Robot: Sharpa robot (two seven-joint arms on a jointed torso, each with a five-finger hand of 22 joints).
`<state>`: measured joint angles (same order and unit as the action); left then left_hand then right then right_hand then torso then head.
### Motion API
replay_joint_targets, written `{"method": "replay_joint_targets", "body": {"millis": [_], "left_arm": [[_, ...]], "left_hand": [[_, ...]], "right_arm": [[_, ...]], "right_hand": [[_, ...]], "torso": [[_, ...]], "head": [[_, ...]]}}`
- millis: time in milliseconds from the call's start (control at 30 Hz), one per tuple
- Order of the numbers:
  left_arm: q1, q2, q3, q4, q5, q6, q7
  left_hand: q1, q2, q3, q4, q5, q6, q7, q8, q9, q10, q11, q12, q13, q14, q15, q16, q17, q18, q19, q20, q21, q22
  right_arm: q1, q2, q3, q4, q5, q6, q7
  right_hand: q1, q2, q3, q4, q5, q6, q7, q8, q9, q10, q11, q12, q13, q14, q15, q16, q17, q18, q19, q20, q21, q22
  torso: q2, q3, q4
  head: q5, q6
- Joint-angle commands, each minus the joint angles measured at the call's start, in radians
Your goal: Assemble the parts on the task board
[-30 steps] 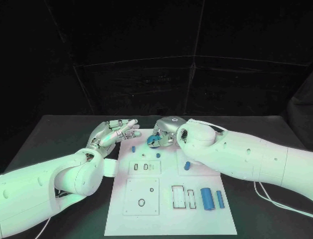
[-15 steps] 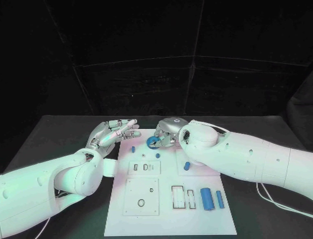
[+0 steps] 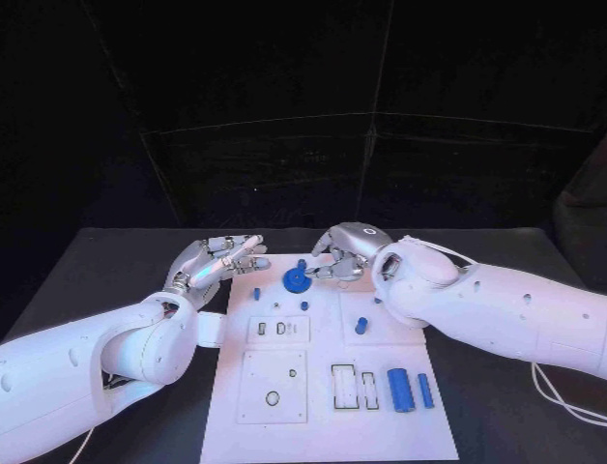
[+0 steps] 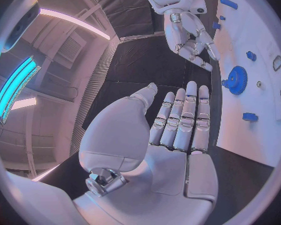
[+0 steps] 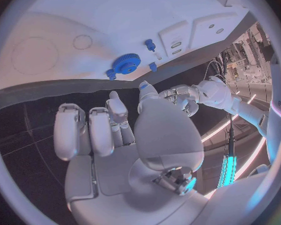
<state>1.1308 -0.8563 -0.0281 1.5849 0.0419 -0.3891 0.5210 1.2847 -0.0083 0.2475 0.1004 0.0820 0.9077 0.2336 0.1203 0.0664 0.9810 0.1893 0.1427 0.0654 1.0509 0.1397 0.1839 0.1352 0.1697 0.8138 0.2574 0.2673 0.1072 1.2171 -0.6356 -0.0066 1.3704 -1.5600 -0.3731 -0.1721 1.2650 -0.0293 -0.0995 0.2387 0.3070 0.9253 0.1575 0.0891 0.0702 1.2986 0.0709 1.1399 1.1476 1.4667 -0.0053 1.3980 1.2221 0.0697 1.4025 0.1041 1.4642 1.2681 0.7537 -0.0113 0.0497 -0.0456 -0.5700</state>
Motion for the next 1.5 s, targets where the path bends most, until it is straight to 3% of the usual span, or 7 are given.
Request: {"method": "replay_joint_targets", "body": {"millis": [33, 167, 400, 633, 800, 1067, 1500], "left_arm": [[0.003, 0.002, 0.001, -0.003, -0.006, 0.010, 0.010], [0.005, 0.002, 0.001, -0.009, -0.006, 0.011, 0.010], [0.006, 0.008, 0.001, -0.022, -0.006, 0.015, 0.014], [0.006, 0.013, 0.001, -0.032, -0.006, 0.020, 0.014], [0.006, 0.017, 0.001, -0.035, -0.006, 0.023, 0.014], [0.006, 0.022, 0.001, -0.041, -0.006, 0.024, 0.013], [0.005, 0.027, 0.001, -0.051, -0.006, 0.025, 0.012]], "left_hand": [[-0.007, 0.006, 0.000, -0.006, -0.005, -0.003, 0.014, -0.004, -0.001, -0.004, 0.002, -0.007, -0.001, 0.001, 0.006, -0.004, 0.001, 0.014, 0.005, 0.003, -0.007, -0.001], [-0.006, 0.006, 0.000, -0.008, -0.005, -0.003, 0.013, -0.004, -0.001, -0.004, 0.002, -0.007, -0.001, 0.001, 0.006, -0.005, 0.001, 0.014, 0.005, 0.003, -0.007, -0.002], [-0.004, 0.006, 0.001, -0.011, -0.004, -0.003, 0.013, -0.004, -0.001, -0.004, 0.002, -0.008, -0.001, 0.001, 0.006, -0.005, 0.001, 0.014, 0.005, 0.003, -0.008, -0.002], [-0.004, 0.006, 0.001, -0.011, -0.004, -0.003, 0.013, -0.004, -0.001, -0.004, 0.002, -0.008, -0.001, 0.001, 0.006, -0.005, 0.001, 0.014, 0.005, 0.003, -0.008, -0.002], [-0.004, 0.006, 0.001, -0.011, -0.004, -0.003, 0.013, -0.004, -0.001, -0.004, 0.002, -0.008, -0.001, 0.001, 0.006, -0.005, 0.001, 0.014, 0.005, 0.003, -0.008, -0.002], [-0.004, 0.006, 0.001, -0.011, -0.004, -0.003, 0.013, -0.004, -0.001, -0.004, 0.002, -0.008, -0.001, 0.001, 0.006, -0.005, 0.001, 0.014, 0.005, 0.003, -0.008, -0.002], [-0.004, 0.006, 0.001, -0.011, -0.004, -0.003, 0.013, -0.004, -0.001, -0.004, 0.002, -0.008, -0.001, 0.001, 0.006, -0.005, 0.001, 0.014, 0.005, 0.003, -0.008, -0.002]], "right_arm": [[0.002, -0.058, 0.000, 0.023, 0.209, -0.062, 0.205], [0.002, -0.154, 0.000, 0.043, 0.299, -0.034, 0.308], [0.002, -0.242, 0.000, 0.040, 0.352, 0.010, 0.348], [0.000, -0.262, -0.001, -0.025, 0.368, 0.040, 0.360], [-0.015, -0.262, -0.001, -0.065, 0.372, 0.052, 0.370], [-0.041, -0.256, -0.001, -0.094, 0.369, 0.069, 0.374], [-0.055, -0.240, -0.001, -0.125, 0.367, 0.086, 0.376]], "right_hand": [[0.107, 0.003, 0.023, -0.062, -0.053, 0.011, -0.004, 0.007, 0.000, -0.020, -0.006, -0.021, -0.018, 0.027, -0.006, -0.018, -0.023, 0.000, -0.018, -0.005, -0.015, -0.027], [0.194, 0.001, 0.038, -0.117, -0.081, 0.009, -0.003, 0.005, -0.002, -0.037, -0.007, -0.047, -0.040, 0.031, -0.008, -0.015, -0.012, -0.001, -0.016, -0.008, -0.015, -0.022], [0.199, -0.004, 0.030, -0.123, -0.080, -0.001, -0.001, -0.002, -0.003, -0.040, -0.005, -0.057, -0.049, 0.030, -0.007, -0.019, -0.015, -0.001, -0.018, -0.007, -0.017, -0.025], [0.201, -0.002, 0.023, -0.125, -0.069, -0.013, 0.002, -0.008, -0.004, -0.043, -0.003, -0.065, -0.056, 0.031, -0.005, -0.020, -0.014, -0.001, -0.018, -0.006, -0.018, -0.026], [0.202, -0.004, 0.017, -0.127, -0.057, -0.016, 0.003, -0.010, -0.004, -0.042, -0.002, -0.065, -0.057, 0.031, -0.004, -0.020, -0.012, -0.001, -0.018, -0.005, -0.018, -0.026], [0.202, -0.004, 0.016, -0.127, -0.054, -0.016, 0.003, -0.010, -0.004, -0.041, -0.002, -0.064, -0.056, 0.032, -0.004, -0.020, -0.011, -0.001, -0.018, -0.004, -0.019, -0.027], [0.198, -0.002, 0.012, -0.125, -0.048, -0.015, 0.003, -0.010, -0.003, -0.040, -0.001, -0.063, -0.055, 0.033, -0.003, -0.018, -0.007, -0.001, -0.018, -0.004, -0.018, -0.026]], "torso": [[-0.002, -0.0003, -0.0058], [-0.004, 0.0024, -0.0194], [-0.006, 0.0083, -0.0306], [-0.004, 0.0111, -0.0293], [-0.004, 0.0085, -0.0274], [-0.003, 0.0076, -0.0298], [-0.004, 0.0062, -0.0277]], "head": [[-0.005, 0.004], [-0.001, 0.006], [-0.007, 0.008], [-0.012, 0.009], [-0.015, 0.005], [-0.018, 0.001], [-0.021, -0.004]]}}
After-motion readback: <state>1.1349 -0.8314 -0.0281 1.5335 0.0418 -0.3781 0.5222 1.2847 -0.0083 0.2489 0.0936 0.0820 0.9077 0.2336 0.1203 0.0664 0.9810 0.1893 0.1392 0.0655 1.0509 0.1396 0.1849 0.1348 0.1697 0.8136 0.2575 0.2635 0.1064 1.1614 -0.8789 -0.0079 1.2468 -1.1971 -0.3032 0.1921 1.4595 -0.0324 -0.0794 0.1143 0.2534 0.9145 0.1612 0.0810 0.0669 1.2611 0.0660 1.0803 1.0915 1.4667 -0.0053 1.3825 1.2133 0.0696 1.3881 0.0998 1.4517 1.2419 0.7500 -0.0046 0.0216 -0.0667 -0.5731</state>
